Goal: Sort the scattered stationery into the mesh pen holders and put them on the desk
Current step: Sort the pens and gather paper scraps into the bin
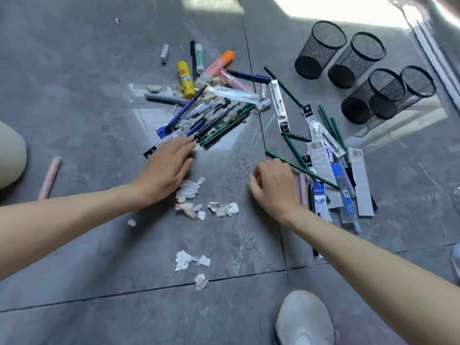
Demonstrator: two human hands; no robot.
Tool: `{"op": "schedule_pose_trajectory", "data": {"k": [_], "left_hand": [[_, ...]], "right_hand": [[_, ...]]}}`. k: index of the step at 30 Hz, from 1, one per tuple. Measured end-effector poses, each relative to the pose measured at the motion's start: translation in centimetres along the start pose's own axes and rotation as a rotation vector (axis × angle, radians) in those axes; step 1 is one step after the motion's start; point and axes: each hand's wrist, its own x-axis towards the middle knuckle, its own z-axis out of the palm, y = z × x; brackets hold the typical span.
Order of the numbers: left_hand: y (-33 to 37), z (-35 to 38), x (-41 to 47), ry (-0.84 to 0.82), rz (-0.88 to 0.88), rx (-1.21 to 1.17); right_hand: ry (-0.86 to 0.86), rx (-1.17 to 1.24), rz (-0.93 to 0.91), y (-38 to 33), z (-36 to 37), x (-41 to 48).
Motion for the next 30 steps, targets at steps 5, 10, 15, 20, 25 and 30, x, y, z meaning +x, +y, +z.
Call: {"op": "schedule_pose_trajectory", "data": {"k": [5, 10, 15, 20, 25, 30], "left_hand": [[-1.3, -1.5, 1.5, 0.166, -0.299, 0.107], [-1.2, -1.8, 2.1, 0.192, -0.298, 0.136], [-1.9, -1.7, 2.1, 0.229, -0.358, -0.122], [-2.7, -2.8, 2.3, 0.176, -0.466, -0.272], [-1.3, -6.5, 3.7, -0.045, -0.636, -0.197], [-1.1, -9.9, 5.8, -0.169, -0.705, -0.18]], "right_hand": [[-0.089, 0.064, -0.004, -3.0, 1.1, 4.3], [-0.151, 0.158, 0.057, -5.6, 1.7, 8.1], [-0.144, 0.137, 0.079, -7.9, 3.0, 10.1], [-0.448, 0.08, 0.046, -7.6, 1.1, 14.0], [-0.868, -0.027, -0.183, -6.9, -2.1, 18.0], [-0.898, 0.413, -0.004, -6.2, -3.4, 19.5]]}}
